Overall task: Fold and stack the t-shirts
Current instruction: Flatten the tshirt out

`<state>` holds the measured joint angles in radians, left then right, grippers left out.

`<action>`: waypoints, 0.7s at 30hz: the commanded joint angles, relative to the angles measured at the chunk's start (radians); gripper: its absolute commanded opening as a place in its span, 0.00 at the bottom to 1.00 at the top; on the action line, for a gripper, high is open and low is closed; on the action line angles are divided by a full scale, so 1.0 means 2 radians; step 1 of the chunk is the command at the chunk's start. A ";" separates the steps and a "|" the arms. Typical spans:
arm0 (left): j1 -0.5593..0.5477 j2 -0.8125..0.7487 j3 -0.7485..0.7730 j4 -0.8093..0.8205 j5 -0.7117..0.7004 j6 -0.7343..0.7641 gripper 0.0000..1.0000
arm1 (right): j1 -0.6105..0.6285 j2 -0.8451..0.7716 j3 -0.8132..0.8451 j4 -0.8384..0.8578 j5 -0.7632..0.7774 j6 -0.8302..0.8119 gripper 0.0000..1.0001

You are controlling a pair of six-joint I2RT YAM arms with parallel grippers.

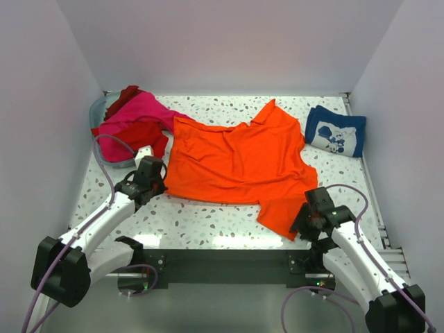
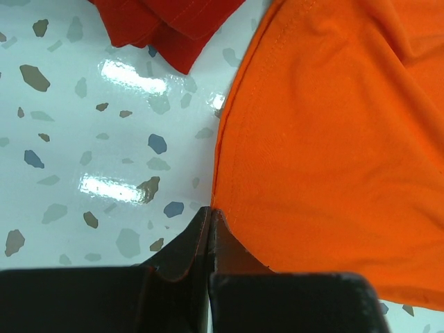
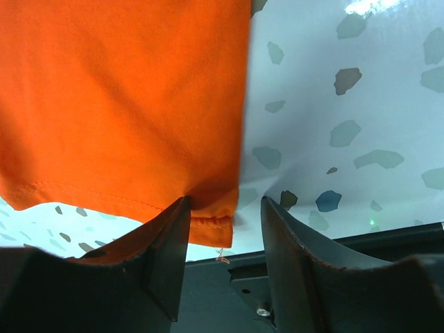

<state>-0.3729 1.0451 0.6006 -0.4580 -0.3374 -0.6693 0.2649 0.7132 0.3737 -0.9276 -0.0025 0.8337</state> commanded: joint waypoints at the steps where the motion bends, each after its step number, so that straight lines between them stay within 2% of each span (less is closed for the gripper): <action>1: 0.005 0.001 0.016 0.007 -0.002 0.007 0.00 | 0.008 0.005 -0.013 0.008 -0.010 0.016 0.48; 11: 0.005 0.001 0.015 0.009 0.001 0.006 0.00 | 0.035 0.028 -0.004 0.021 0.010 0.031 0.45; 15: 0.005 0.003 0.016 0.010 0.001 0.007 0.00 | 0.067 0.053 0.002 0.031 0.025 0.052 0.44; 21: 0.005 0.005 0.023 0.007 0.001 0.011 0.00 | 0.096 0.079 0.013 0.042 0.044 0.066 0.36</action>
<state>-0.3706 1.0538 0.6010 -0.4576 -0.3363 -0.6685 0.4397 0.8448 0.4076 -0.8921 0.0616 0.9134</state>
